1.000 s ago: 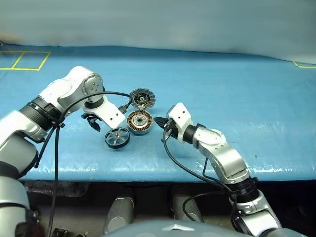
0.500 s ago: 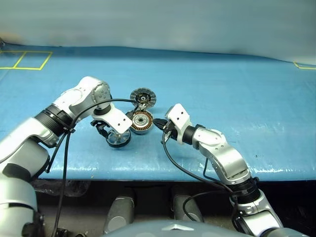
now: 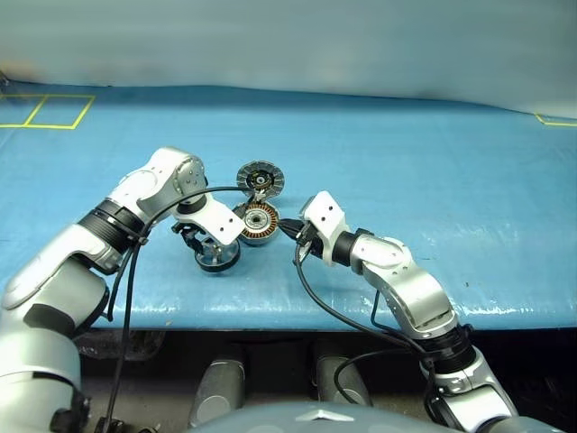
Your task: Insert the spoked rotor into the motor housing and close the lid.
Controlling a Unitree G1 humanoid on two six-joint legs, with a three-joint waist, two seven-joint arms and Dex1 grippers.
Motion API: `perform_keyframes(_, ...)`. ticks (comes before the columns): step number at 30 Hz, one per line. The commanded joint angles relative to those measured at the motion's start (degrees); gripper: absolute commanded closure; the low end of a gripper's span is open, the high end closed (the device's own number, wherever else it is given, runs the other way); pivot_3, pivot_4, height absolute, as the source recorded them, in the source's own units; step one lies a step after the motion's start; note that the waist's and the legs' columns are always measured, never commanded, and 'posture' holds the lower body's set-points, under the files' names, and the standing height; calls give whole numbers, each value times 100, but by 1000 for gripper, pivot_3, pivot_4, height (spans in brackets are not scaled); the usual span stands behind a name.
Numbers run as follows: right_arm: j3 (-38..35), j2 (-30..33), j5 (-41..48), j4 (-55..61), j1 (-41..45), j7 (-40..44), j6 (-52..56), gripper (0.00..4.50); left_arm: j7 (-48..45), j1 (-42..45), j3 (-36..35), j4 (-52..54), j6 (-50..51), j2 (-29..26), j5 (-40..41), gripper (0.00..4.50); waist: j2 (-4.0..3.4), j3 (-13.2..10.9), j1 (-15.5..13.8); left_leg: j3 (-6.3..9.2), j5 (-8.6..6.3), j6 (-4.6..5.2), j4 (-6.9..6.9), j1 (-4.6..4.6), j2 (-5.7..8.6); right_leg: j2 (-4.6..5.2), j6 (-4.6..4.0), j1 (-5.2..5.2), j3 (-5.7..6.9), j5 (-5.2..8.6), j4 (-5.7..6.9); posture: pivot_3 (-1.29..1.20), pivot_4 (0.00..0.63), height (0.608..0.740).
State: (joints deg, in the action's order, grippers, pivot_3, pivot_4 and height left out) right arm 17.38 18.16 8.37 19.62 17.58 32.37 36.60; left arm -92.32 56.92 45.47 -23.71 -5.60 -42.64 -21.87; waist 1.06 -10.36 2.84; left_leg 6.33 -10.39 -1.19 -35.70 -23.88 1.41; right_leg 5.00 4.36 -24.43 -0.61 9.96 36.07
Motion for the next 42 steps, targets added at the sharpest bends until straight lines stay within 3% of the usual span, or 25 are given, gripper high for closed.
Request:
perform_keyframes(1,-26,1,21,251,20,-29,-52,4500,-18,14,-62,-74,-82,-45,-69,1904,-1,1,-1,-1,0,0,0,3,0,0,0,2,-1,0,0,0,150,740)
perform_keyframes(6,-11,-18,5,243,15,-52,-72,4500,0,33,-180,-283,-224,47,-178,1904,-1,1,9,-1,0,0,-4,5,0,-1,-1,1,-1,0,8,0,150,740)
perform_keyframes(7,-13,-24,3,242,19,-60,-75,4500,-7,18,-194,-300,-294,67,-173,2085,-1,1,8,-1,0,0,-7,6,0,-1,-1,2,-1,0,12,0,150,740)
perform_keyframes(9,-21,-36,2,242,16,-76,-78,4500,-17,16,-147,-308,-350,53,-122,2483,0,1,10,0,0,0,-14,6,0,-1,-2,1,-1,1,19,0,150,740)
perform_keyframes(15,-40,-44,-11,239,9,-131,-59,4500,128,-17,-344,-388,-452,97,-225,4441,0,1,-2,0,0,0,-20,0,0,-1,-1,0,-2,0,19,0,150,740)
perform_keyframes(24,-43,-77,-20,157,47,-194,-85,4500,27,-216,-770,-168,-408,-120,-25,4441,0,0,15,0,0,0,-20,0,0,-1,0,-1,-1,0,20,0,150,740)
perform_keyframes(34,-142,-168,24,-112,11,-270,-253,4500,-18,-673,-1282,521,61,-753,897,4441,0,0,16,2,0,0,-21,1,0,-1,-2,-1,-2,1,23,0,150,740)
perform_keyframes(42,-331,-435,268,-652,-333,-73,-1116,4500,74,-813,-1906,186,150,-848,1439,4441,0,1,16,2,0,0,-21,2,0,-1,-2,0,-1,1,24,0,150,740)
